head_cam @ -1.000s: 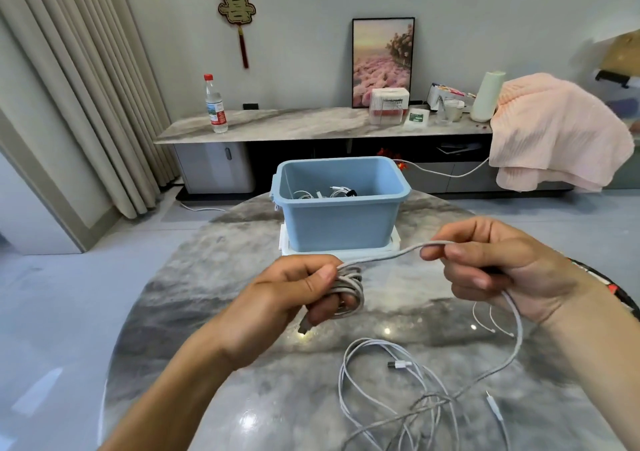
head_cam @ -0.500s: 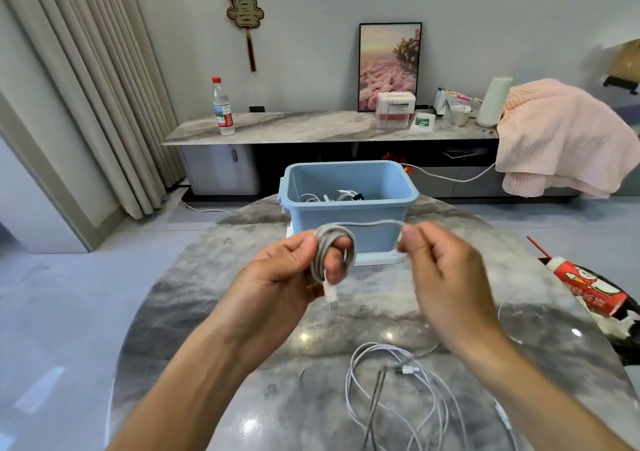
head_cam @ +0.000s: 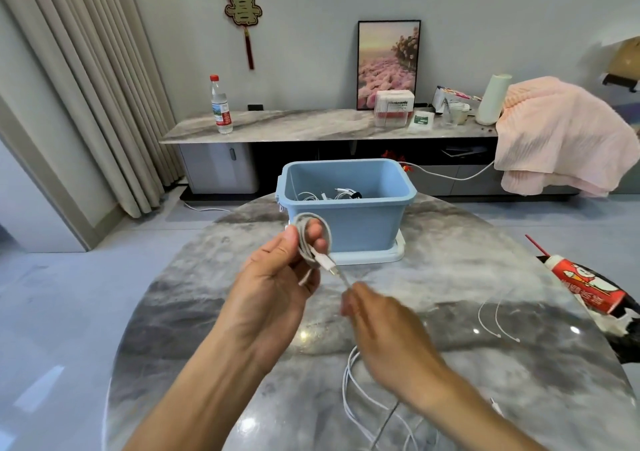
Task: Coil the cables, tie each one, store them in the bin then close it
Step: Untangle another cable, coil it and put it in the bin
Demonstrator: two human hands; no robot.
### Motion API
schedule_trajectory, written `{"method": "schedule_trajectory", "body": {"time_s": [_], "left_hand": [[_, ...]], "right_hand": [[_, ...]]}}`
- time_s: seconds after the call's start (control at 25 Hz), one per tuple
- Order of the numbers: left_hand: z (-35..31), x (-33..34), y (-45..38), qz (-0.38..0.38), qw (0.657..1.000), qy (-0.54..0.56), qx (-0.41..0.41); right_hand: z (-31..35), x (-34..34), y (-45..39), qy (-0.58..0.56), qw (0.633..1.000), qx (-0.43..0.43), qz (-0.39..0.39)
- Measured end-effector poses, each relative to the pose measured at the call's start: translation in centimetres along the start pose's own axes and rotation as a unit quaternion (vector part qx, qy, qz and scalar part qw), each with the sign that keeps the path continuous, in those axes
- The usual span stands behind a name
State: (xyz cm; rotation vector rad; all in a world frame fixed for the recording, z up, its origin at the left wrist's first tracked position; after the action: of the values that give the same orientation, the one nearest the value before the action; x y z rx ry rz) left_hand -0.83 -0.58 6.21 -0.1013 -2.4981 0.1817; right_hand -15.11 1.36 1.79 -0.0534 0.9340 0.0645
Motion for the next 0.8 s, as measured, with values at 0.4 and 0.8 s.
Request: {"method": "schedule_trajectory", "body": {"time_s": [0.4, 0.8], "left_hand": [[1.0, 0.4, 1.0, 0.078, 0.692, -0.618, 0.365], [1.1, 2.0, 1.7, 0.322, 0.757, -0.535, 0.191]], "right_hand": [[3.0, -3.2, 1.9, -0.267, 0.938, 0.088, 0.204], [-0.1, -10.4, -0.8, -0.184, 0.973, -0.048, 0.127]]}}
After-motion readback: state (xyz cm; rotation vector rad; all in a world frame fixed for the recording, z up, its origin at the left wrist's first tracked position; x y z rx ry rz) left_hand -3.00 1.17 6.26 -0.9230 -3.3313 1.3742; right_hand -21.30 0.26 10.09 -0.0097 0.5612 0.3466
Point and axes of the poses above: each hand's wrist, its own y-axis away from the middle knuckle, its own x-axis out of the palm, z = x × y, the point moved 3 cm from there along -y, towards the middle knuckle, and after that the axes turned 11 degrees about x, right-handed, at the moved point
